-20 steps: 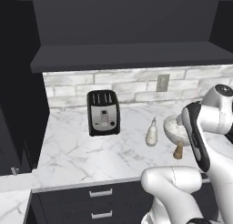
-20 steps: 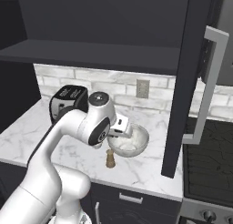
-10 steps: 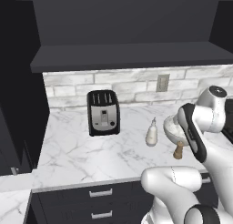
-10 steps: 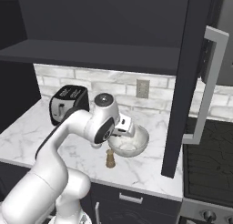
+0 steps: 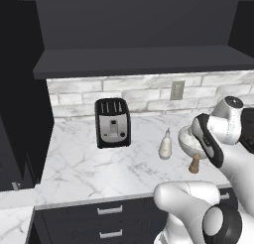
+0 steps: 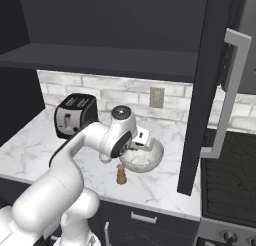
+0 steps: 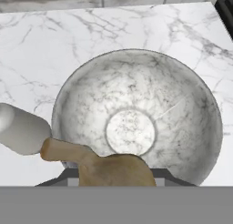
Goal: Retrieve the bottle and the shaker from the cabinet and place them next to the mixing bowl on the counter. Then add garlic from the fridge to the mixing bowl.
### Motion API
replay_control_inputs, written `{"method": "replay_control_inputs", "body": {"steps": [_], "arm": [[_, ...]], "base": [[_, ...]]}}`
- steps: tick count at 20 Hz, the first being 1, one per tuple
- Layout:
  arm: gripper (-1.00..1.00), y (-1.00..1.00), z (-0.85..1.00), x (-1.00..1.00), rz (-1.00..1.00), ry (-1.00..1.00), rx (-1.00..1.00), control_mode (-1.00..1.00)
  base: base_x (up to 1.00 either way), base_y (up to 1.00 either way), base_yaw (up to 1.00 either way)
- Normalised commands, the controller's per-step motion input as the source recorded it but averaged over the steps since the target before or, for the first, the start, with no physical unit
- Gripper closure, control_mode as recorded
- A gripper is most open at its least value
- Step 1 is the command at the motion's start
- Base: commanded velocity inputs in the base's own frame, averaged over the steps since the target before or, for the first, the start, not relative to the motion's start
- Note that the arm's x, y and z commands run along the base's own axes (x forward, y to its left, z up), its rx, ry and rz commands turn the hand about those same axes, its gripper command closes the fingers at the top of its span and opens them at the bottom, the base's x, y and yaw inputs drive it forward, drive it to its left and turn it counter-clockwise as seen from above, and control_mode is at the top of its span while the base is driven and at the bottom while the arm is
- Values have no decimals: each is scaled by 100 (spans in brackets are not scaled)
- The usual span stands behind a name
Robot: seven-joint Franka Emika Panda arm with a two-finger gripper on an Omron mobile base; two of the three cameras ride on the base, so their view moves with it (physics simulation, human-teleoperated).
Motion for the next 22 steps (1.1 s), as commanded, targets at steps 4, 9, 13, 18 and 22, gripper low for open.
{"method": "replay_control_inputs", "body": {"steps": [4,9,13,18,22], "arm": [[100,-2,-12,20,0,0,0,-100],[100,-3,-14,13,0,0,0,-100],[100,-8,-17,8,0,0,0,-100],[100,-9,-16,12,0,0,0,-100],[100,-8,-15,15,0,0,0,-100]], "base": [[0,0,0],[0,0,0],[0,0,0],[0,0,0],[0,0,0]]}}
